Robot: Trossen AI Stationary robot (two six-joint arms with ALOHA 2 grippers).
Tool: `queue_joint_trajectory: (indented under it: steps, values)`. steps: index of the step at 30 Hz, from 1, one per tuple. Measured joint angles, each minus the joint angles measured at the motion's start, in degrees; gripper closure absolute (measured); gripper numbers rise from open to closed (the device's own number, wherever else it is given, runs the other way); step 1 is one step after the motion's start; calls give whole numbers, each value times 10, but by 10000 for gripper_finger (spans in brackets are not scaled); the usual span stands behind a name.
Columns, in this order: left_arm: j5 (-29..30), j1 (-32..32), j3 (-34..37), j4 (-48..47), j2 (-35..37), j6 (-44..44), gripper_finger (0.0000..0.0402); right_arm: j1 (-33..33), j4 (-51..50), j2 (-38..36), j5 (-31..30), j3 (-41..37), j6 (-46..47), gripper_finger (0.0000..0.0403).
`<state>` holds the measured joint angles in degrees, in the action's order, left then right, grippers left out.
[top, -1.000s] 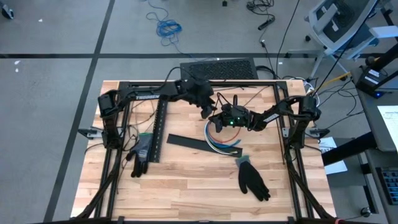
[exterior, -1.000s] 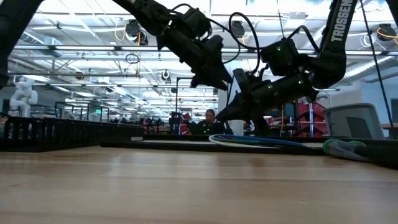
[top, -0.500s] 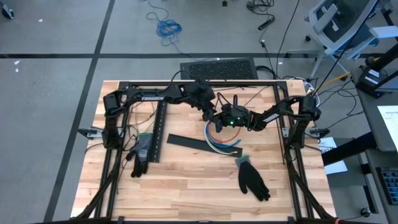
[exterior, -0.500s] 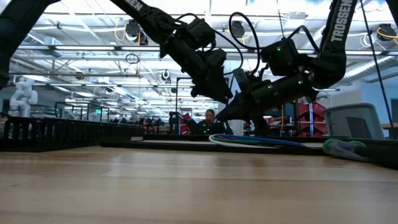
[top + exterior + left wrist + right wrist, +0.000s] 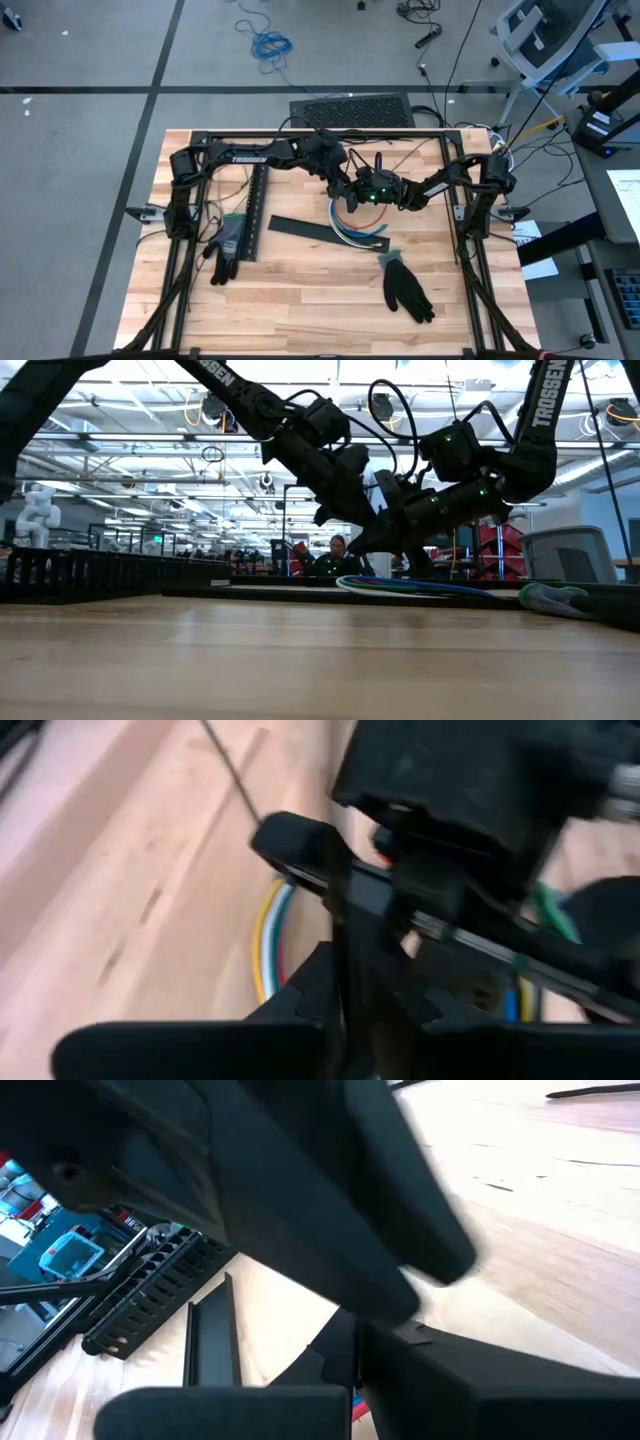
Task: Ziptie cables
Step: Wrap the cable wires with the black ziptie
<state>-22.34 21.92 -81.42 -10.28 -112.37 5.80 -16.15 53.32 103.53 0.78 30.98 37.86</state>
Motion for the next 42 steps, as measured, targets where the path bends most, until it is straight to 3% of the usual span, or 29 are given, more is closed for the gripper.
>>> queue_joint_trajectory:
  steps: [13, 18, 23, 27, 30, 36, 42]
  values:
    - [-12, 12, 167, 267, 58, 157, 366, -3, 3, 0, 0, 0, 0, 403]
    - [19, -13, 170, 276, 56, 146, 366, -15, 5, 0, 2, 0, 1, 403]
    - [88, -22, 170, 299, 56, 144, 366, -22, 10, 0, 11, 0, 4, 403]
    - [91, -18, 170, 294, 56, 132, 369, -22, 11, 0, 12, 0, 4, 403]
    - [95, -17, 170, 292, 55, 120, 394, -22, 13, 0, 16, 0, 4, 403]
    - [132, -16, 170, 293, 55, 150, 399, -22, 13, 0, 22, 0, -5, 403]
    - [132, -16, 172, 337, 52, 181, 400, -19, -8, -2, 25, 1, 4, 403]
